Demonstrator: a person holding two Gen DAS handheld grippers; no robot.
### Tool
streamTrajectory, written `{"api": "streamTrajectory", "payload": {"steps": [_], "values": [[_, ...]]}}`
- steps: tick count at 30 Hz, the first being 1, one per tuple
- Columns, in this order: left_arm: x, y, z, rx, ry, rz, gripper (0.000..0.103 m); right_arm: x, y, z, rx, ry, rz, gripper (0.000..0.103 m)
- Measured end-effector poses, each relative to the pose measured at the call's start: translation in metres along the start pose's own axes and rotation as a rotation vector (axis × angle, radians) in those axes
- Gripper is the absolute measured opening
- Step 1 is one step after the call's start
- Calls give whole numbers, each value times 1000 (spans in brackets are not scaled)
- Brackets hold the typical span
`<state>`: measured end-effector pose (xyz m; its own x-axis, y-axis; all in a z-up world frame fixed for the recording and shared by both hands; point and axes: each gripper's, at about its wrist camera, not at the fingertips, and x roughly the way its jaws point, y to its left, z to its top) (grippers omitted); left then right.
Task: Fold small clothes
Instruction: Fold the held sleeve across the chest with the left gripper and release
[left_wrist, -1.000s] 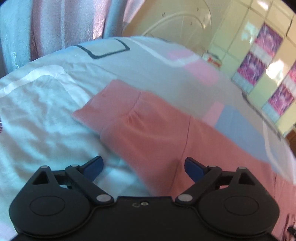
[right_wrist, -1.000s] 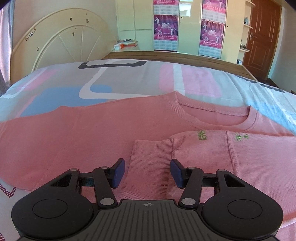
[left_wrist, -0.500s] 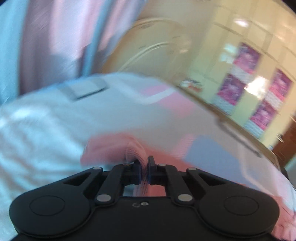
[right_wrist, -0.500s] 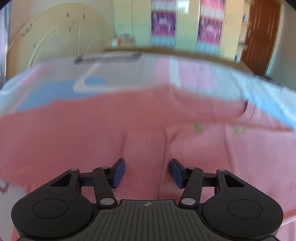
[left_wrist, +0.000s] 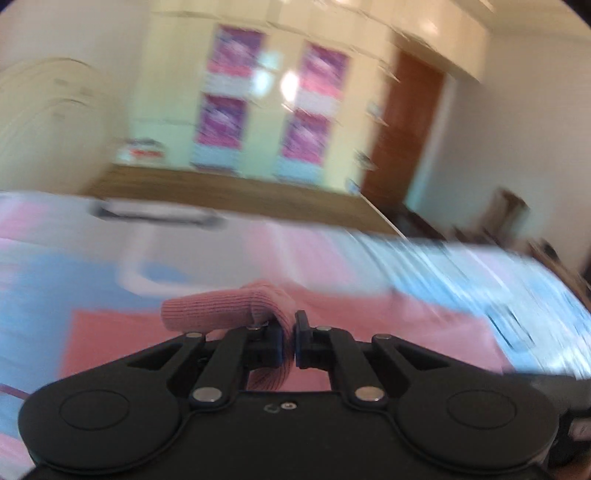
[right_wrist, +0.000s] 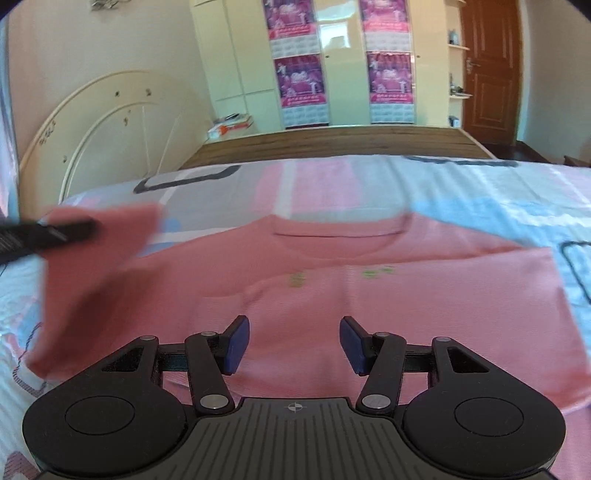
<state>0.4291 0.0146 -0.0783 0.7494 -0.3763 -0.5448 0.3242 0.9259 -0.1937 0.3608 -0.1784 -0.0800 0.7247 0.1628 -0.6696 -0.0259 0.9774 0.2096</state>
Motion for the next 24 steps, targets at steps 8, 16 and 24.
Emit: {"api": "streamTrajectory", "payload": {"steps": [8,16,24], "values": [[33,-39,-56,150,195,36,44,-20,-34,-13,51,40,52,54],[-19,27,-61,79,153,269,79,-9,6,-13,-51,41,144,62],[-34,80,-84,-20,210,403,77,22,75,-33,-374,31,79,62]]}}
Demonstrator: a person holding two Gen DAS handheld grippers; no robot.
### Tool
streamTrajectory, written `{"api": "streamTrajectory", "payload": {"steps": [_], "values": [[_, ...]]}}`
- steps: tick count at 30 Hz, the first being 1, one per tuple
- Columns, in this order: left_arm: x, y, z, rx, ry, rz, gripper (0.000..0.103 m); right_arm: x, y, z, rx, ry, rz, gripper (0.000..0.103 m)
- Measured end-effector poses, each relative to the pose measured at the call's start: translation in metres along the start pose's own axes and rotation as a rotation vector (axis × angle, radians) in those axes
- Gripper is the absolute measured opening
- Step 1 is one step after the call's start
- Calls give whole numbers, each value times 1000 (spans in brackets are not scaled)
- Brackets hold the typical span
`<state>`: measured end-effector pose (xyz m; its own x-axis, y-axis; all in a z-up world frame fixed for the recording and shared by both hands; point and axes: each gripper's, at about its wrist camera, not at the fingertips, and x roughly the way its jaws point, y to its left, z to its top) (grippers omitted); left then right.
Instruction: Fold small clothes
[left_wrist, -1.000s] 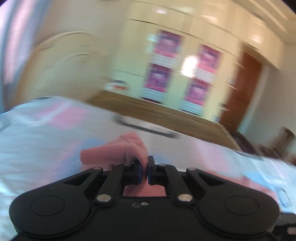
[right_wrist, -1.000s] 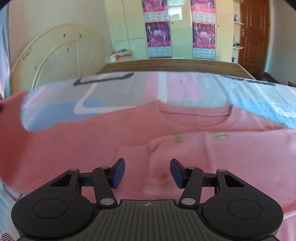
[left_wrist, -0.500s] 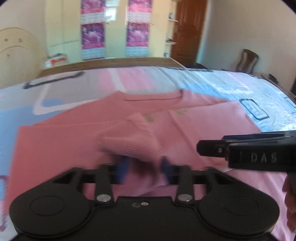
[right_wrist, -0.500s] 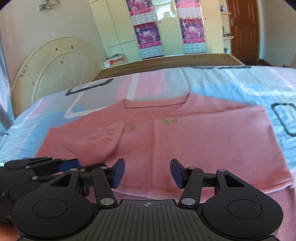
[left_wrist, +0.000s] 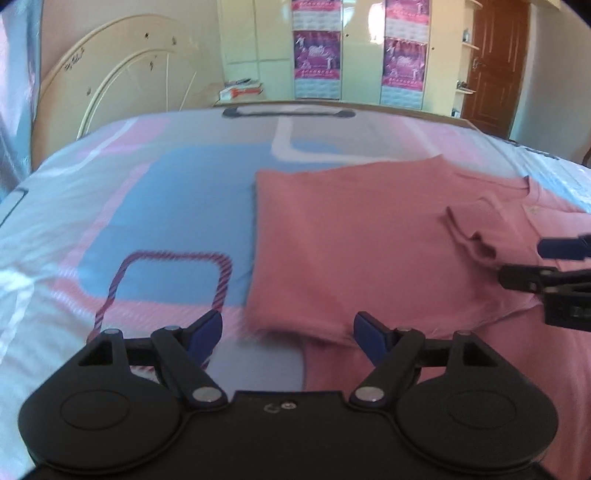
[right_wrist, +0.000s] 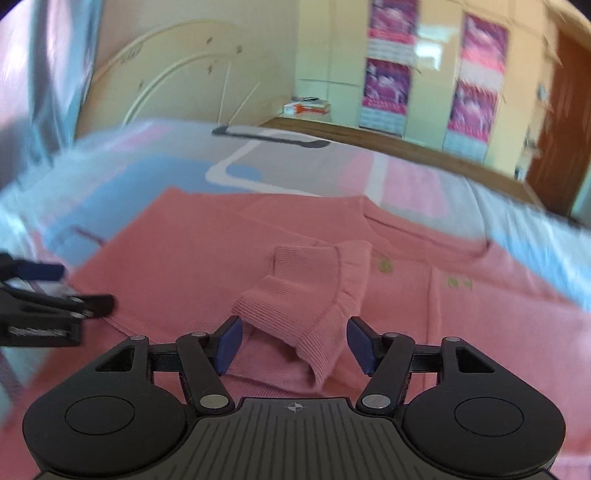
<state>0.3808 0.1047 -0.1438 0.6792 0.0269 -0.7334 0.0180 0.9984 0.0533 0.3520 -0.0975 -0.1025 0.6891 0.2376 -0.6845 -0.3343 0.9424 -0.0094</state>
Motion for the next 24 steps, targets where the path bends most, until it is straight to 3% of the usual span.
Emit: {"api": "streamTrajectory", "payload": {"steps": [2,5,7,11,14,16,19,22,24], "values": [[-4,2,-5,-8,2,-4,78,13,8,-2,-63,19,-41,61],[-4,0,-11,26,9,-3,78,20,1,-4,-16,20,-35,19],[-6,-2,-19,57,7,-1,78,15,-15,-1,71,-3,-17,15],[1,-8,-14,61,-21,18,78,-14,-54,7,247,-91,-12,12],[9,-15,-8,76,-50,39,70,-38,-81,7,297,-137,-50,5],[11,-19,-4,90,-83,42,46,-51,-99,4,328,-145,-91,5],[14,-23,-3,95,-94,32,27,-60,-130,-14,393,-113,-153,5],[15,-28,-8,114,-95,24,15,-55,-153,-34,449,-32,-178,5],[15,-29,-11,119,-98,23,14,-46,-162,-47,471,21,-186,6]]}}
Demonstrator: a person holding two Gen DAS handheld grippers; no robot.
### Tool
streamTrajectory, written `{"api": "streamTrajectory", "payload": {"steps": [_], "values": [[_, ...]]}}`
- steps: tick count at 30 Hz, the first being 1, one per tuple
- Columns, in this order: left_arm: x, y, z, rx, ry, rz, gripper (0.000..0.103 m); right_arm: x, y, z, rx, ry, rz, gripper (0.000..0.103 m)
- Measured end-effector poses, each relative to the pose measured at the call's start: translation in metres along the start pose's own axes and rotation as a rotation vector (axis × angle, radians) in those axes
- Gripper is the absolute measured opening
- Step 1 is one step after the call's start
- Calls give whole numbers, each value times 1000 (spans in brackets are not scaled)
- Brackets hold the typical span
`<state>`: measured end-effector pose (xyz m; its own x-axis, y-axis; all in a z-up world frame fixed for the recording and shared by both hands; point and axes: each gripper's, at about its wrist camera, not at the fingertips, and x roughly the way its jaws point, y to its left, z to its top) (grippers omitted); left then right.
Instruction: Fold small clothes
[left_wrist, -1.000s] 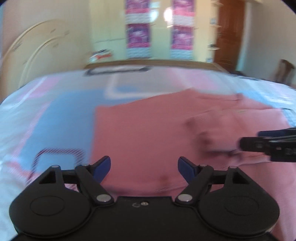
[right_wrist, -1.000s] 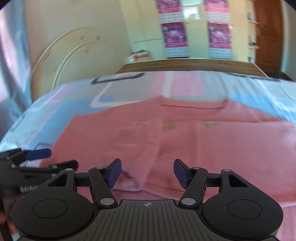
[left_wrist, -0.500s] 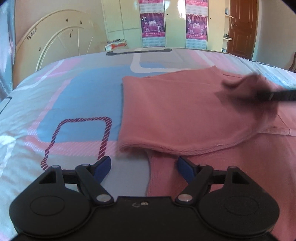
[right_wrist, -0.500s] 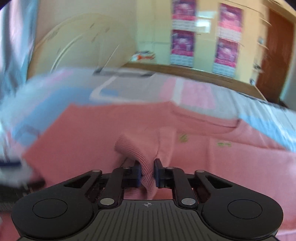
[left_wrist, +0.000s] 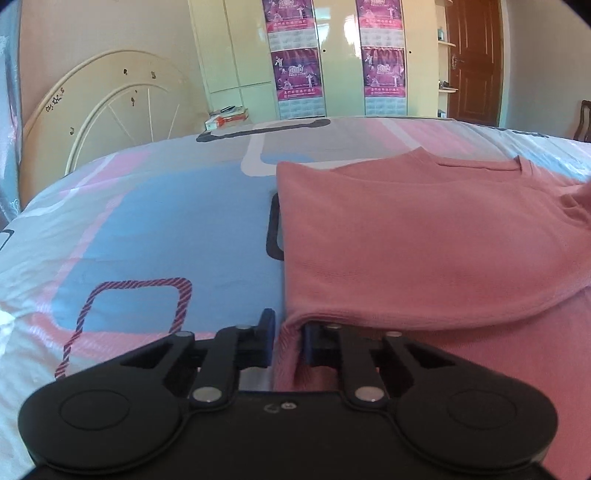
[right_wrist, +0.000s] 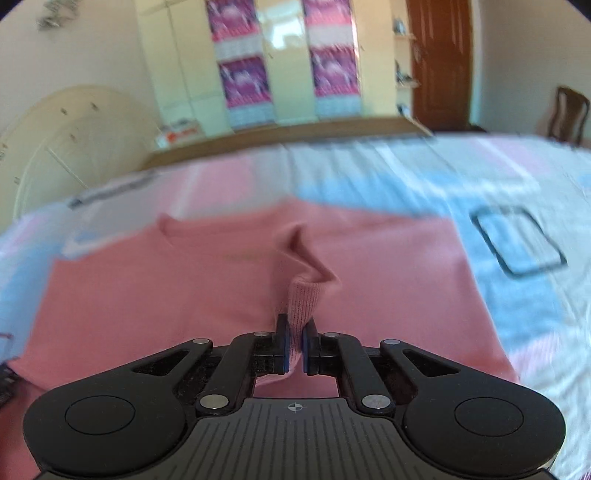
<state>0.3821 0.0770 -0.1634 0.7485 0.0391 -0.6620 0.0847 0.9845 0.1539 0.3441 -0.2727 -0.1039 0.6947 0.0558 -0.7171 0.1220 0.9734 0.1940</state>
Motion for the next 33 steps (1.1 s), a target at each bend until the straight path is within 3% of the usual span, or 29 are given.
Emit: {"api": "streamTrajectory", "payload": {"steps": [3,6,8,10,11,12,17,20,22,24,27,31,33], "values": [[-1,3,1,6,9,-7,14,2,-13,-10,0,48,2,8],[-3,9,3,-11,34,-25,18,-9,-23,-10,23,35,0,23],[-7,15,5,-57,67,-59,31,-15,-30,-10,34,26,-16,25],[-13,24,7,-116,87,-91,77,-19,-40,-6,70,13,-15,32],[-19,27,8,-141,71,-87,82,-21,-45,-4,95,3,-4,45],[-24,28,9,-153,41,-83,82,-23,-47,-1,109,-5,3,56],[-10,21,35,-193,47,-124,76,-4,-40,7,96,30,36,56],[9,11,50,-213,42,-146,66,14,-35,7,113,82,68,37],[22,1,58,-192,37,-152,52,17,-29,10,83,78,76,16],[33,-6,68,-197,36,-176,50,15,-23,14,44,66,84,13],[43,-15,82,-190,8,-181,50,2,-13,17,-50,-14,29,12],[75,-18,94,-177,42,-171,50,12,-22,8,-55,65,-21,12],[88,-12,95,-195,60,-147,50,9,-25,8,-41,50,-18,13]]}}
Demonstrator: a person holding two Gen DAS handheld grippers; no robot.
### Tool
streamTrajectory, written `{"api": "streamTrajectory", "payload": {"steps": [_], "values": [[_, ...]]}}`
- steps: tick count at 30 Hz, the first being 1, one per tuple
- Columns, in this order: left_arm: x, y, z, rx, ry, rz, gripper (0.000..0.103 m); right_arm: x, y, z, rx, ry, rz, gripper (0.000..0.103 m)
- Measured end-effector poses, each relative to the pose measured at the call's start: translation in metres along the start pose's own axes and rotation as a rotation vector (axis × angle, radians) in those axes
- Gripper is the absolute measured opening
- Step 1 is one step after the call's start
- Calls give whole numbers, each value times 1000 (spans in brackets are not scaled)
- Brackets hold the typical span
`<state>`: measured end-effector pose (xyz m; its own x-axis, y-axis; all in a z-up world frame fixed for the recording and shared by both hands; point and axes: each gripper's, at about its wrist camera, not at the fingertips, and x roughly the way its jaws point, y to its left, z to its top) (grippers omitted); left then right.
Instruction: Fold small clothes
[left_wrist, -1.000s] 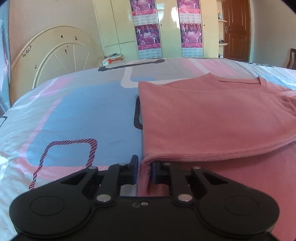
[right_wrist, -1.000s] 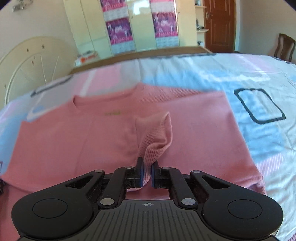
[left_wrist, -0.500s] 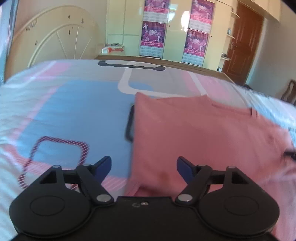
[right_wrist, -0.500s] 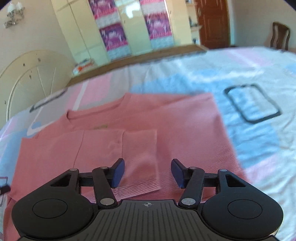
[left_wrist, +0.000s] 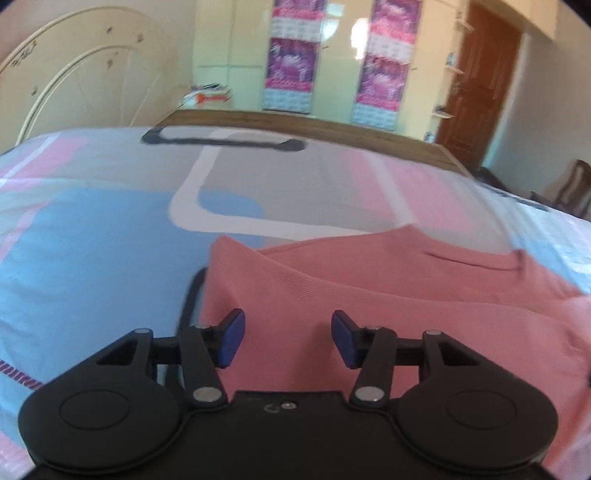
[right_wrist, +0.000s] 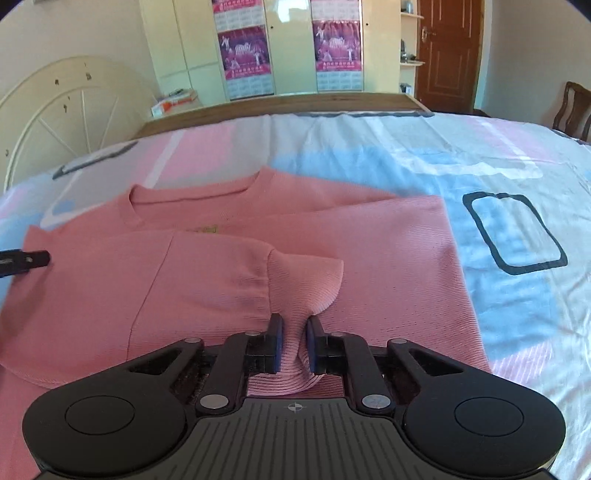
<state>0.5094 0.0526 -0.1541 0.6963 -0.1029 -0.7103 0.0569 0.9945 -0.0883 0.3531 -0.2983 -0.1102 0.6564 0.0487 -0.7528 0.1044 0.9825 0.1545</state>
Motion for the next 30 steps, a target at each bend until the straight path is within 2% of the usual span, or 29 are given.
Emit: {"api": "streamTrajectory", "payload": {"steps": [2,5,9,12,15,17,19,24,28,30], "values": [[6,6,3,-9,-2,0,50,-7,-3,6,43,-55,6,14],[11,6,6,22,-19,15,50,-3,7,18,-26,-102,-23,14],[19,11,8,5,-41,33,48,13,16,24,-49,-97,-10,14],[21,12,9,-2,-55,31,48,36,20,19,-90,-26,-28,14],[14,12,13,-22,-42,42,48,33,17,21,-79,-45,-42,14],[1,5,11,20,-52,61,55,21,15,22,-66,-81,-40,14],[-17,1,5,36,-73,54,66,8,13,22,-32,-99,11,14],[-54,-20,-22,85,-48,-15,68,-1,25,15,-47,-69,91,14],[-61,-40,-46,113,3,-44,70,0,40,-3,-92,-34,103,14],[-54,-46,-56,131,40,-25,71,5,45,-12,-129,-6,84,14]]}}
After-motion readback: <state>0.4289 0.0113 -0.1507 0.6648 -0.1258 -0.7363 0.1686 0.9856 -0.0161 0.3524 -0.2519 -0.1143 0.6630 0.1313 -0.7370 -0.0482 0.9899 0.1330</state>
